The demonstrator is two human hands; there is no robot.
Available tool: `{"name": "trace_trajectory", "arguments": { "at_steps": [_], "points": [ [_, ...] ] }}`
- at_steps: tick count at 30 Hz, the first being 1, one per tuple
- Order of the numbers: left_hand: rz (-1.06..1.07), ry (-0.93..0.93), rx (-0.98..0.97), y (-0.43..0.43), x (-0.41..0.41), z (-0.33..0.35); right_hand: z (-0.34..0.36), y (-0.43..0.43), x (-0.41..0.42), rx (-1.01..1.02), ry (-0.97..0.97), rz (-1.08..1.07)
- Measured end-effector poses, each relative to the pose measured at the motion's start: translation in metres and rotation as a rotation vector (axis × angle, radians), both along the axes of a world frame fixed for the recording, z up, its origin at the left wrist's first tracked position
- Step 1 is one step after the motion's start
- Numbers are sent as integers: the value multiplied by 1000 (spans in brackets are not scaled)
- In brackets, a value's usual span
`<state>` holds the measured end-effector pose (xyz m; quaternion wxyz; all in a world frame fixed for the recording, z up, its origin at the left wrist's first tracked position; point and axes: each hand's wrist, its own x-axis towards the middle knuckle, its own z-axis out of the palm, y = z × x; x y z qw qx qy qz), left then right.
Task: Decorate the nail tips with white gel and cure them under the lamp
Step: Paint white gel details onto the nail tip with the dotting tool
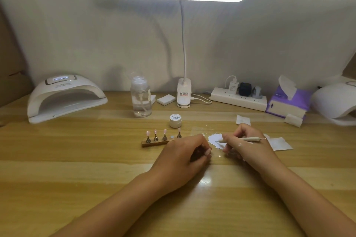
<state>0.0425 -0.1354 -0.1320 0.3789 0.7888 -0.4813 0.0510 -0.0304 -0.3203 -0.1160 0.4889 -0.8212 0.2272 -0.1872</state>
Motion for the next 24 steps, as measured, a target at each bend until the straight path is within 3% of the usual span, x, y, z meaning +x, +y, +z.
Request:
{"name": "trace_trajectory", "arguments": {
  "at_steps": [8,12,19,24],
  "points": [
    [116,27,-60,1,2,0,0,-2,0,251,-305,-216],
    [129,108,-36,1,6,-2,3,11,-3,377,-375,-204],
    [92,59,79,0,7,0,-1,48,-10,335,-386,-44],
    [102,64,89,0,7,0,-5,39,-6,340,-385,-154]
  ]
}}
